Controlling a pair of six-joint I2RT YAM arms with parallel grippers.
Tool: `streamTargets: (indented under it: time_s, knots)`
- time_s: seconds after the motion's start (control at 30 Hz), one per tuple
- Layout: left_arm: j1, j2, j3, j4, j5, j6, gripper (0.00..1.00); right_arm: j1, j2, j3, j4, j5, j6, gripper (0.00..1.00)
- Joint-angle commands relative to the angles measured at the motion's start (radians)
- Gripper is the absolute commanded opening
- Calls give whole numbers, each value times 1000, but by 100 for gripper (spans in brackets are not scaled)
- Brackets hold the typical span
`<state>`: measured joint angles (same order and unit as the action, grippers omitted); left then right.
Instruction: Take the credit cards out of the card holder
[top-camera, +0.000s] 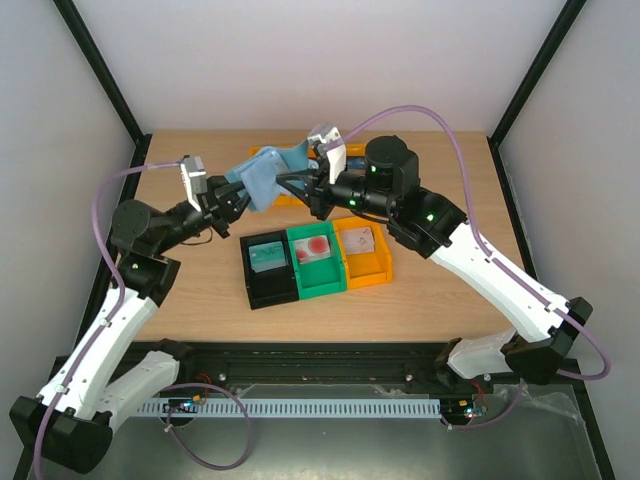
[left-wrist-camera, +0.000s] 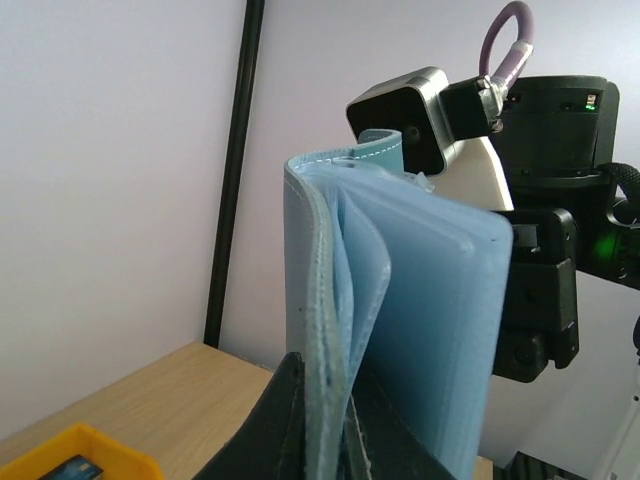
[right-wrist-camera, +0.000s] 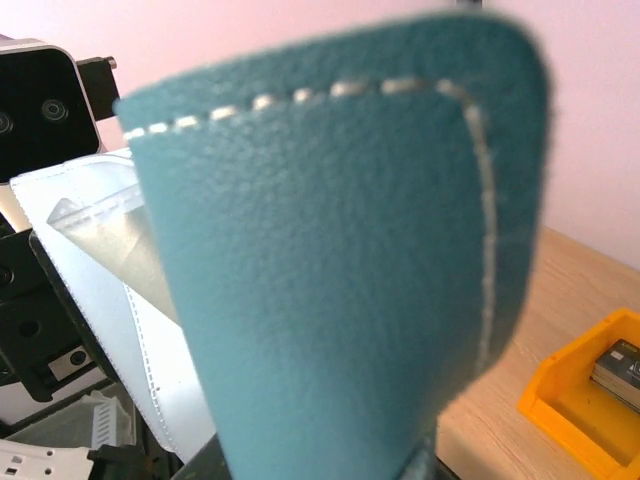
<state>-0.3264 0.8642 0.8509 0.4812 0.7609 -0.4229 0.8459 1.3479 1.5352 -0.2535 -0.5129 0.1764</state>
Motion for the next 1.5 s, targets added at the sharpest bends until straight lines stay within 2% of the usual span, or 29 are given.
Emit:
streamTargets:
  time_s: [0.0, 0.03, 0.1, 0.13, 0.2, 0.4, 0.57, 0.8, 0.87, 0.93, 1.07, 1.23, 1.4, 1.47]
  knots:
    - [-5, -3, -17, -10, 40, 32, 3, 6, -34, 8, 53, 4, 7, 2]
    - [-3, -7, -15, -23, 40, 48, 10, 5, -38, 5, 53, 2, 9, 2]
    - [8, -17, -7, -68, 56, 96, 37, 1, -46, 2, 53, -9, 8, 1]
    - [15, -20, 1, -100, 71, 130, 45, -6, -47, 7, 49, -22, 9, 2]
    - [27, -26, 23, -176, 100, 197, 55, -20, -39, 26, 31, -55, 9, 2]
    - [42, -44, 83, -312, 182, 361, 65, -36, -30, 61, -38, -94, 4, 2]
    - [41, -58, 116, -330, 231, 351, 64, -39, -11, 87, -78, -117, 1, 2]
    - [41, -96, 120, -373, 246, 338, 69, -38, -4, 100, -103, -127, -18, 2]
    - [43, -95, 128, -359, 227, 316, 68, -39, 4, 111, -122, -134, -27, 2]
    - [43, -87, 127, -321, 222, 282, 59, -38, 9, 111, -124, -150, -30, 2]
    - [43, -85, 115, -268, 184, 232, 31, -39, 14, 111, -123, -167, -28, 2]
    - [45, -93, 101, -257, 154, 223, 3, -38, 11, 121, -110, -195, -38, 2]
    - [46, -103, 94, -300, 97, 237, 2, -38, 16, 108, -115, -201, -46, 4]
    - [46, -107, 91, -318, 64, 244, 2, -38, 11, 104, -117, -190, -45, 19]
